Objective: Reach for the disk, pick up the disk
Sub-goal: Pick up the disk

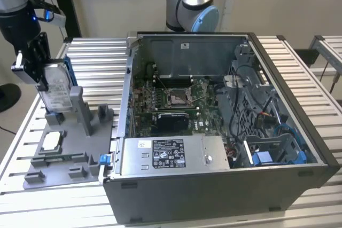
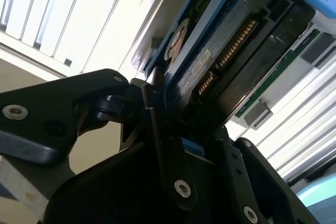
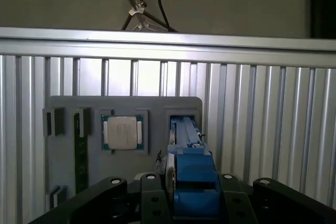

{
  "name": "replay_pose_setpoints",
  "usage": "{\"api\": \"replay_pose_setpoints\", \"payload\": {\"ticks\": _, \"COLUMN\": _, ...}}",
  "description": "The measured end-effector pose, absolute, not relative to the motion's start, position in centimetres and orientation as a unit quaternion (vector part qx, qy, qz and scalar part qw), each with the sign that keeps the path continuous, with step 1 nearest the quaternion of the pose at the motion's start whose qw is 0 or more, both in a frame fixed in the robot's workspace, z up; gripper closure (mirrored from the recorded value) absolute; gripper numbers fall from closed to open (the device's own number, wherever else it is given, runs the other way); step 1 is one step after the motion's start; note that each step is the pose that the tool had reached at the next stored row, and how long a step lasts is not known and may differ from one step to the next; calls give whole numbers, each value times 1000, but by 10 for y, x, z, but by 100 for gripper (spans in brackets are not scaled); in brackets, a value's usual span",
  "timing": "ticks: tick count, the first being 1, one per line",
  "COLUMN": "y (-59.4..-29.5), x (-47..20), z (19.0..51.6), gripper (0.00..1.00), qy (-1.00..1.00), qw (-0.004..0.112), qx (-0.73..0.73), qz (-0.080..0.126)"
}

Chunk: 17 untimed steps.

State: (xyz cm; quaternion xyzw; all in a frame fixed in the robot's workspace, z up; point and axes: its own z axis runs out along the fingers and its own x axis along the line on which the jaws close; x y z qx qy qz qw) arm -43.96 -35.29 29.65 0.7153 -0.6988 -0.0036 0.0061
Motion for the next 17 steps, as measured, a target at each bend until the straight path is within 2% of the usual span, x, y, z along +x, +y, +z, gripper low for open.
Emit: {"api": "replay_pose_setpoints", "payload": {"ticks": 17, "y": -353, "x": -440, "z": 321, "gripper": 100, "qy": -699, "qw": 6, "qx": 715, "qz": -4}}
